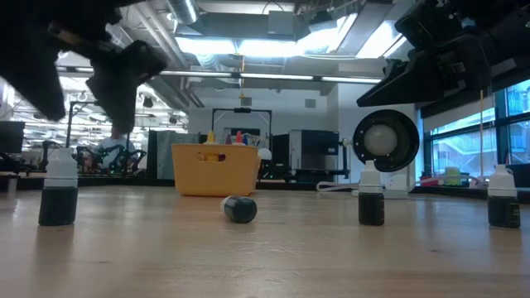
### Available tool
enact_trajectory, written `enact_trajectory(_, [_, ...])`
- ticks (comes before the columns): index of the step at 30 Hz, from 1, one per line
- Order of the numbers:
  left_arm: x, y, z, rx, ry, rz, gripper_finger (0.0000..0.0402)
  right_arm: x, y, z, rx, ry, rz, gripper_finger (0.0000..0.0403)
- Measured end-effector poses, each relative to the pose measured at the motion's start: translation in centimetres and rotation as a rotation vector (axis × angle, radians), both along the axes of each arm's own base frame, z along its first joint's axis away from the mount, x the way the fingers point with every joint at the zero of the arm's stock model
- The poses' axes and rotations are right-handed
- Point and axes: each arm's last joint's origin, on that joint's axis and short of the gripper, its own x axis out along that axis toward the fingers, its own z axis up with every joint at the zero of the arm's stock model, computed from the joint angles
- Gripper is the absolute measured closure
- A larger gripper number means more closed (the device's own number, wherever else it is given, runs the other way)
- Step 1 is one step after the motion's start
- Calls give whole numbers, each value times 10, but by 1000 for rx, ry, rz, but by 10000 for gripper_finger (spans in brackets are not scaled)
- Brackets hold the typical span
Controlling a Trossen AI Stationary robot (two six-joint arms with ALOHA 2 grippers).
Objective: Pick & Place food coloring
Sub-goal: Put the left small blue food coloring bottle into the yellow bin
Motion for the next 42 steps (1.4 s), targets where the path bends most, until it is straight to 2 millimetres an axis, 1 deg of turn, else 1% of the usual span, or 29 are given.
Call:
enact_trajectory(5, [4,-5,-18,26,44,-8,135,0,0,0,0,0,0,230])
enact_trajectory(9, [7,-7,-29,23,76,27,135,0,0,0,2,0,-1,230])
enact_trajectory(13, [7,-8,-34,-17,109,63,135,0,0,0,2,0,-1,230])
enact_trajectory(19, [7,-9,-34,-59,125,91,135,0,0,0,0,0,0,230])
enact_trajectory(31, [13,-13,-31,-117,74,78,135,0,0,0,-1,0,0,230])
enact_trajectory(42, [12,-13,-31,-127,80,82,135,0,0,0,-1,0,0,230])
